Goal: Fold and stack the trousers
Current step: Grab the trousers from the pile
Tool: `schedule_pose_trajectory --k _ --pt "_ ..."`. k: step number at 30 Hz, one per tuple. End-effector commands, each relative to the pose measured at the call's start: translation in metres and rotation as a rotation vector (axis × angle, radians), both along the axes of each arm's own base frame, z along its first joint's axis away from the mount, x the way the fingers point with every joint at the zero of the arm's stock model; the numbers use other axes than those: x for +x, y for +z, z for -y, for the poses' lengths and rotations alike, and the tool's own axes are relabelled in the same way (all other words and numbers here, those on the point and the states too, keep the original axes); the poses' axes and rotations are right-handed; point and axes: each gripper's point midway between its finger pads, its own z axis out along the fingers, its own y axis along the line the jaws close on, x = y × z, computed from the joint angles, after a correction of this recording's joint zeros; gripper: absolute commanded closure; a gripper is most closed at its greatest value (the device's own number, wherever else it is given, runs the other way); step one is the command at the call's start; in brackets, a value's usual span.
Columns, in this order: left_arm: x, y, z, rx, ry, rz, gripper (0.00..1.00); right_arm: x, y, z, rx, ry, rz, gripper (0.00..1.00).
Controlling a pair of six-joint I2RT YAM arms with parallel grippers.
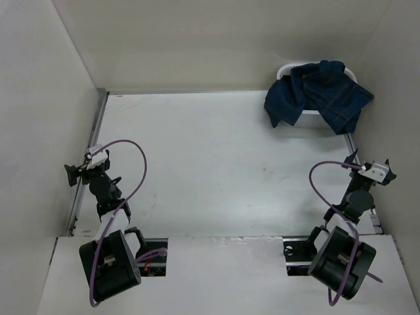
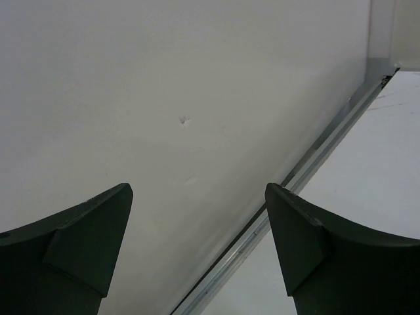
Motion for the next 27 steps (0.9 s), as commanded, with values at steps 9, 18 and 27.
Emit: schedule_pose_trajectory --k 9,18,27 --pt "-0.001 0.019 -0.003 0.018 0.001 0.075 0.17 -0.007 0.008 -0.034 -0.134 0.12 0.043 0.0" --pt "-0.001 0.017 -0.012 0.006 0.021 0.071 0.17 -0.007 0.169 -0.089 -0.252 0.278 0.27 0.0" --pt "-0.002 0.016 -0.019 -0.012 0.04 0.07 0.17 0.169 0.166 -0.114 -0.139 0.325 -0.203 0.0"
